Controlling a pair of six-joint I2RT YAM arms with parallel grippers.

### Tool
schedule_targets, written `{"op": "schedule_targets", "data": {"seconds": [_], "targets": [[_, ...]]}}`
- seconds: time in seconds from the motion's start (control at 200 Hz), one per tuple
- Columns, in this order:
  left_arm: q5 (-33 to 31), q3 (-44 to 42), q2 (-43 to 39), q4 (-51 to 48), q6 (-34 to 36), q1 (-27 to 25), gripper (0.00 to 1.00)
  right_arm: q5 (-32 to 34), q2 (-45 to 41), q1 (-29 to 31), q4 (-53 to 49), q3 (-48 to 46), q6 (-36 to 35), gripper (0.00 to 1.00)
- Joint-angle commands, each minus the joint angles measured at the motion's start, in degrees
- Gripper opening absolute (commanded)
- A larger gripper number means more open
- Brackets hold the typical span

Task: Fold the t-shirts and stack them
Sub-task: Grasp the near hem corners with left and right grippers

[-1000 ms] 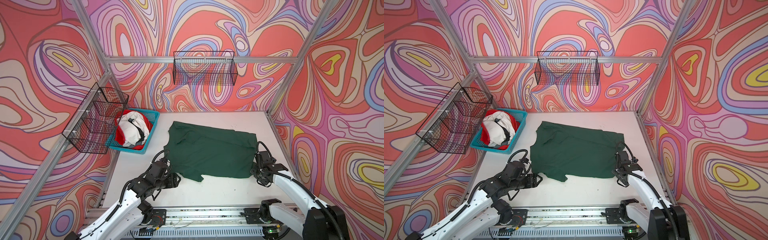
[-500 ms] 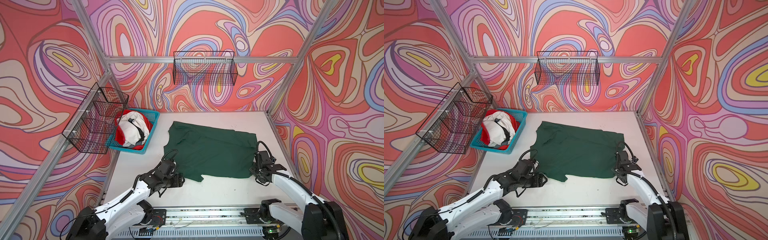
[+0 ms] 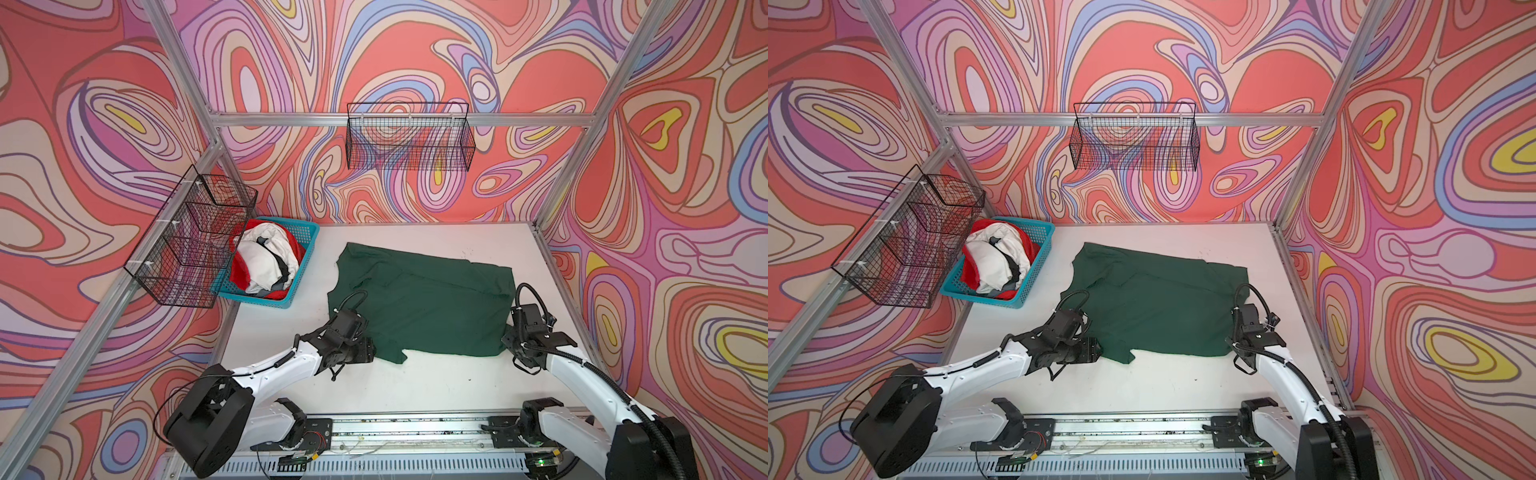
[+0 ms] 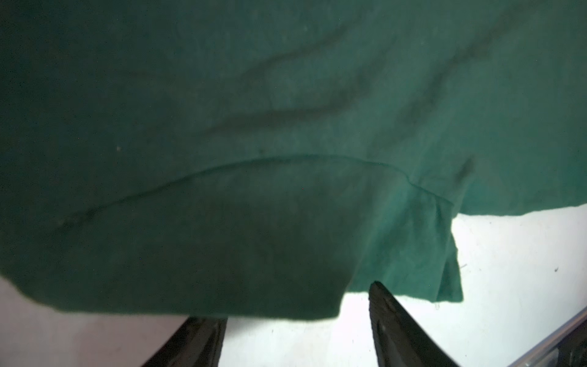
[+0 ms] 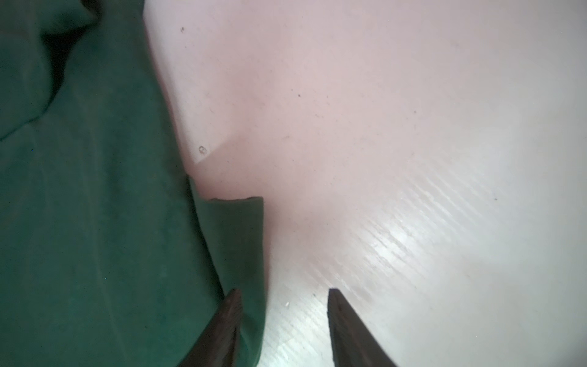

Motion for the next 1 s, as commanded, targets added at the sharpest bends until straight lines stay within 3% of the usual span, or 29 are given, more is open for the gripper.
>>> {"op": "schedule_targets", "data": {"seconds": [0.0, 0.346, 0.626, 0.766, 0.841, 0.997], "targets": [[-2.7, 0.8, 2.7, 0.0, 0.1, -0.4, 0.7, 0.1, 0.7, -0.4, 2.8, -1.6, 0.4, 0.45], [-5.5, 2.5, 3.1, -0.3, 0.4, -0.4, 0.69, -0.4, 3.2, -0.7, 7.1, -2.4, -0.8, 0.38], [-6.1, 3.0, 1.8, -0.4, -0.2, -0.4, 0.69, -2.2, -3.4, -0.7, 7.3, -2.5, 0.3, 0.36], [-6.3, 2.9, 2.9, 1.1, -0.2, -0.4, 0.69, -3.0, -2.7, -0.7, 8.8, -3.7, 1.2, 0.36], [-6.1, 3.5, 4.8, 1.0, 0.3, -0.4, 0.63, -2.9, -1.0, -0.8, 9.4, -4.0, 1.2, 0.35], [-5.6, 4.7, 7.4, 0.9, 0.8, -0.4, 0.38, -2.3, -0.1, -0.8, 9.8, -4.1, 0.9, 0.35]]}}
